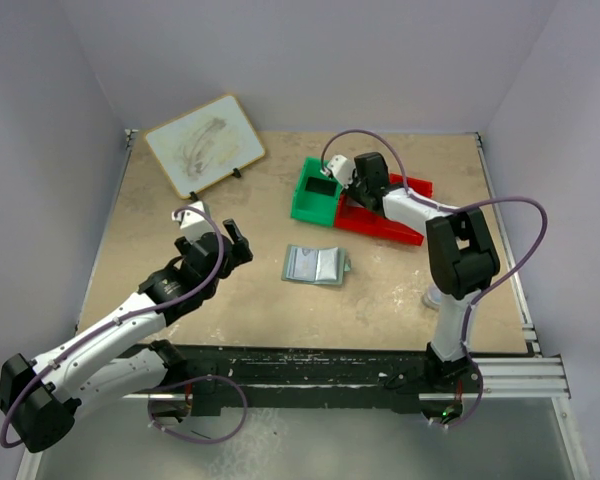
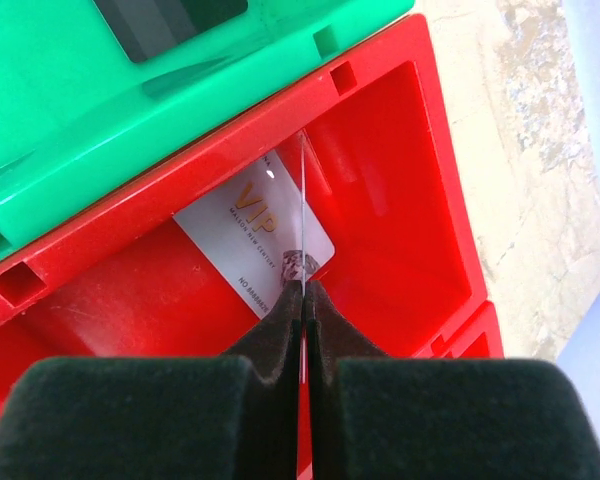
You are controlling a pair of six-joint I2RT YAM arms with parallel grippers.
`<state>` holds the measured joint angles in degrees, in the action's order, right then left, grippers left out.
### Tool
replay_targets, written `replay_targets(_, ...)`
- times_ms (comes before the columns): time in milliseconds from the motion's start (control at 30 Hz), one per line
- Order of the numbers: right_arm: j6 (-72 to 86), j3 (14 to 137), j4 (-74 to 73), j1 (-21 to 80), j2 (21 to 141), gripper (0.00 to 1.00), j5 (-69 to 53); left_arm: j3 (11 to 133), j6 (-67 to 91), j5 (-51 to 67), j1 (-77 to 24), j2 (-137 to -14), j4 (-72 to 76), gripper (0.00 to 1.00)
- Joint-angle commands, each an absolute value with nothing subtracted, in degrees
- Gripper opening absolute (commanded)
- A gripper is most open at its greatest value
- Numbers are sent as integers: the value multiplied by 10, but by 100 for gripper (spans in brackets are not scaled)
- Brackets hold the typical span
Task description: Take the credit cards out of the card holder
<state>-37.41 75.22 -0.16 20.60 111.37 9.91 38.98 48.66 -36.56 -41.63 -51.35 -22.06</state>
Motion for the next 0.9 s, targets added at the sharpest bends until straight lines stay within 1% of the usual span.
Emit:
replay_targets(0, -415, 775, 29, 206, 1113, 0, 106, 395, 480, -381, -414, -504, -215, 84)
replay_targets(100, -433, 770, 44, 206, 1118, 0, 99, 395, 481, -382, -414, -503, -217, 84)
replay_targets(233, -464, 744, 74, 206, 1114, 0, 44, 393, 481, -384, -414, -500, -221, 84)
replay_targets(533, -486, 738, 82, 205, 1151, 0, 29, 399, 479, -391, -414, -498, -231, 84)
replay_targets(633, -488, 731, 71, 205, 1150, 7, 11, 397, 481, -393, -413, -497, -232, 84)
replay_targets(767, -487, 731, 46, 203, 1151, 8, 5, 400, 480, -388, -414, -499, -230, 84)
replay_targets(867, -483, 733, 25, 198, 1142, 16, -7, 403, 480, -387, -414, -500, -233, 84)
